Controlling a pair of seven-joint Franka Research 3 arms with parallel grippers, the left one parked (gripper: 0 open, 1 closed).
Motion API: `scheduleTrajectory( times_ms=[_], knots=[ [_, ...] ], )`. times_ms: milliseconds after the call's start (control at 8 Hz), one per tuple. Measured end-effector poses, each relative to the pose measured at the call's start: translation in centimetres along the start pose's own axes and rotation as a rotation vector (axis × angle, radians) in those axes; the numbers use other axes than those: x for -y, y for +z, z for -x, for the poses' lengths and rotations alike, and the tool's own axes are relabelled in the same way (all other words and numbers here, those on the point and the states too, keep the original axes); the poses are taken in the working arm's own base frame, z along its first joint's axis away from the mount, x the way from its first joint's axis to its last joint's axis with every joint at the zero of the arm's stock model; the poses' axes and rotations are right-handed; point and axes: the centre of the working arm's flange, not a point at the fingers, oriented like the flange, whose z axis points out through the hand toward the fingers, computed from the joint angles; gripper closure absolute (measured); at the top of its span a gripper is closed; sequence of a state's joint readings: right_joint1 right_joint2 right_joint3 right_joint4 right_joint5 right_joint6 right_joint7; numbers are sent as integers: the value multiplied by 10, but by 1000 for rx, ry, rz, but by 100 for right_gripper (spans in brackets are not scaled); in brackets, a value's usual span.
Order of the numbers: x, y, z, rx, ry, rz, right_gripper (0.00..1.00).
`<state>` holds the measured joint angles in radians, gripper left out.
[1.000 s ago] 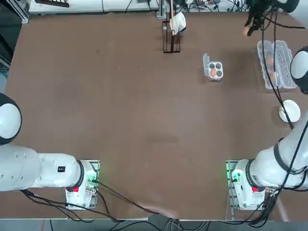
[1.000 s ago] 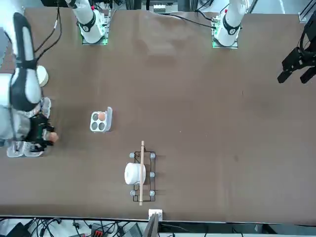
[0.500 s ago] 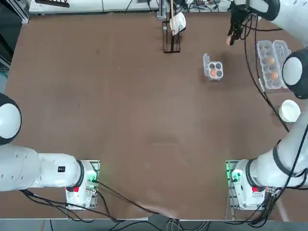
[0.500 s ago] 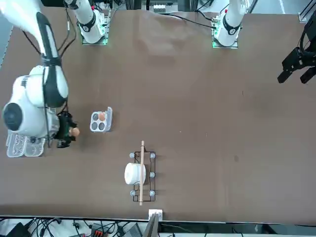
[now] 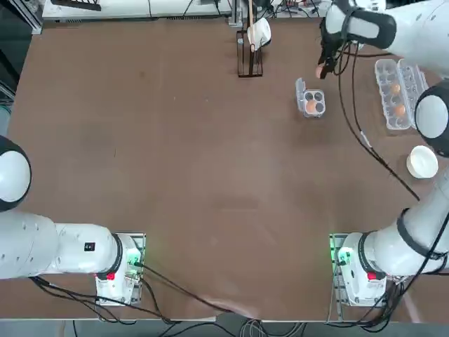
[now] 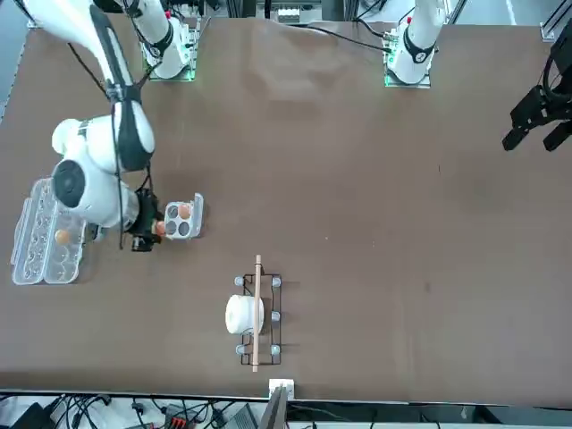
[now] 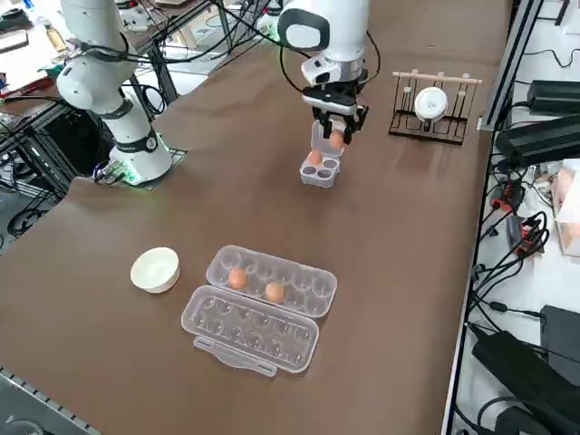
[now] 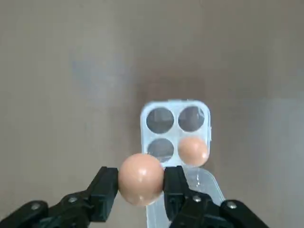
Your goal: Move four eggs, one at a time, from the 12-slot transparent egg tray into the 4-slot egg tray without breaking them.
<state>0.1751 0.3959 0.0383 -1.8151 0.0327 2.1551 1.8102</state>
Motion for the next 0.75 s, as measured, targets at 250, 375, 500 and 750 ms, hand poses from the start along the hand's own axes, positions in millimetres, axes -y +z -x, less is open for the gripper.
scheduleTrajectory(
  times_ms=[250,375,500,750],
  knots=[
    [-11,20,18,4,5,-27,44],
    [-13,23,24,8,10,-41,44],
    [-14,26,27,8,15,-42,44],
    [-15,32,23,1,25,-35,44]
  ],
)
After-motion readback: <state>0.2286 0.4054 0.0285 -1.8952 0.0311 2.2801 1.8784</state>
